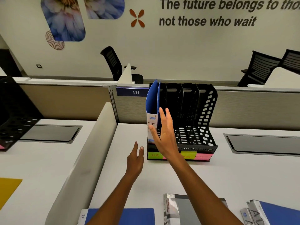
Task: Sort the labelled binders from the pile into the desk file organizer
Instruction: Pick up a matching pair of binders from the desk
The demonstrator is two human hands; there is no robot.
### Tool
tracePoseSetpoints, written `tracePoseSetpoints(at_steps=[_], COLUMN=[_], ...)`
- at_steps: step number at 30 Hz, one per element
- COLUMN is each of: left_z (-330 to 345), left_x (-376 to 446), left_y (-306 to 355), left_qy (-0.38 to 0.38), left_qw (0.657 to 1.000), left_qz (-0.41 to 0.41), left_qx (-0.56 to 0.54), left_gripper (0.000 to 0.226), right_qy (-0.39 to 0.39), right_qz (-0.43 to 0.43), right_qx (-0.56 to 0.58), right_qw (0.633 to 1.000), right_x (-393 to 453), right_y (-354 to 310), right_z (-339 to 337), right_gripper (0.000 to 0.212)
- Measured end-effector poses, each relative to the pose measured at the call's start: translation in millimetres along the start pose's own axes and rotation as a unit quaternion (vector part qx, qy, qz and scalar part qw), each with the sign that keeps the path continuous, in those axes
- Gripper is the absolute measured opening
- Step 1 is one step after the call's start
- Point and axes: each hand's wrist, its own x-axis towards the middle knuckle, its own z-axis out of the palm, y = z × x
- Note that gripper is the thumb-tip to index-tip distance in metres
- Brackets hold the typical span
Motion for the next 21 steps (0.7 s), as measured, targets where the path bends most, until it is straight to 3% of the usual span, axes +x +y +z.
tracePoseSetpoints(at_steps=[3,6,10,14,21], left_z=[-15.5,-33.3,-63.0,-93.3,-129.9], left_x=[-21.1,-43.4,-72.7,-99.5,-157.6], left_y=[-12.3,-35.5,-68.5,-87.6,-107.1], left_qy=[-0.001,-0.011,-0.014,0.002,0.033], left_qw=[1.000,0.998,0.991,0.983,0.986], left_qz=[0.018,0.012,-0.014,-0.025,-0.038], left_qx=[0.023,0.068,0.135,0.182,0.158], left_gripper=[0.058,0.060,0.059,0.052,0.046], right_qy=[0.005,-0.043,-0.152,-0.305,-0.432], right_qz=[0.027,0.068,0.106,0.098,0.079], right_qx=[0.021,0.010,-0.036,-0.089,-0.074], right_qw=[0.999,0.997,0.982,0.943,0.896], right_x=[-35.9,-79.5,-140.2,-190.7,-231.0], right_y=[1.0,9.5,28.6,42.7,31.3], right_z=[5.4,13.9,27.0,43.0,74.0], right_gripper=[0.068,0.067,0.066,0.057,0.062])
